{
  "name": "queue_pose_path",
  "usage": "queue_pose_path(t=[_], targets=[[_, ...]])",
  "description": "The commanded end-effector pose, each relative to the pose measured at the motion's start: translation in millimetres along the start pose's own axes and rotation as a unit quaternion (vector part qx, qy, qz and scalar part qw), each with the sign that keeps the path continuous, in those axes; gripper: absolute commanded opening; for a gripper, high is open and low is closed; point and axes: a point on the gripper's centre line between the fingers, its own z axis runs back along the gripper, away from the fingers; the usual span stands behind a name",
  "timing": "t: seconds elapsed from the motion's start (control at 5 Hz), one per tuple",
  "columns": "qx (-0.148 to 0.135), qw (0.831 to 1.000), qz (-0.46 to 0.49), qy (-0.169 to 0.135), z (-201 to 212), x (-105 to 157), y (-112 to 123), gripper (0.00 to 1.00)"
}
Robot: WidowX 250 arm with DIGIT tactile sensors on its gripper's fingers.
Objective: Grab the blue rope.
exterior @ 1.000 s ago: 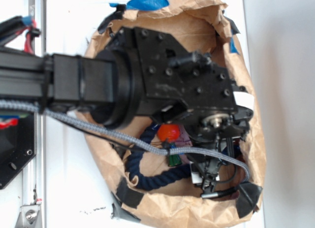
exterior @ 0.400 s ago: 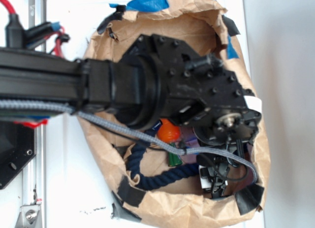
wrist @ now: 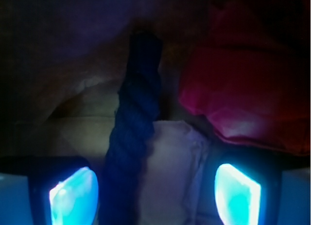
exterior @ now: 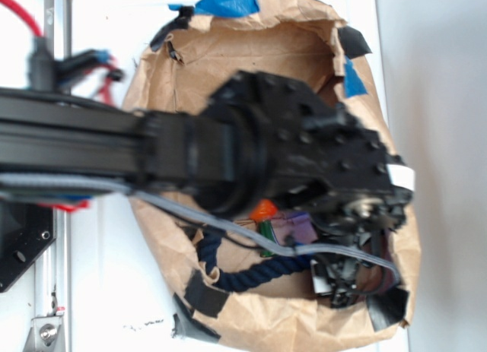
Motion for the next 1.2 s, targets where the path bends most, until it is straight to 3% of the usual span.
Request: queue_pose_path(t=[0.0, 0.2, 0.6, 1.0], targets=[[0.017, 1.000, -0.019, 0.010, -7, 13, -26, 1.00], [0.022, 0.999, -0.030, 0.007, -6, 10, -33, 1.00], [-0.014, 0.999, -0.026, -0.032, 16, -15, -5, 1.00], [-0.018, 0.999, -0.017, -0.033, 27, -30, -12, 1.00]])
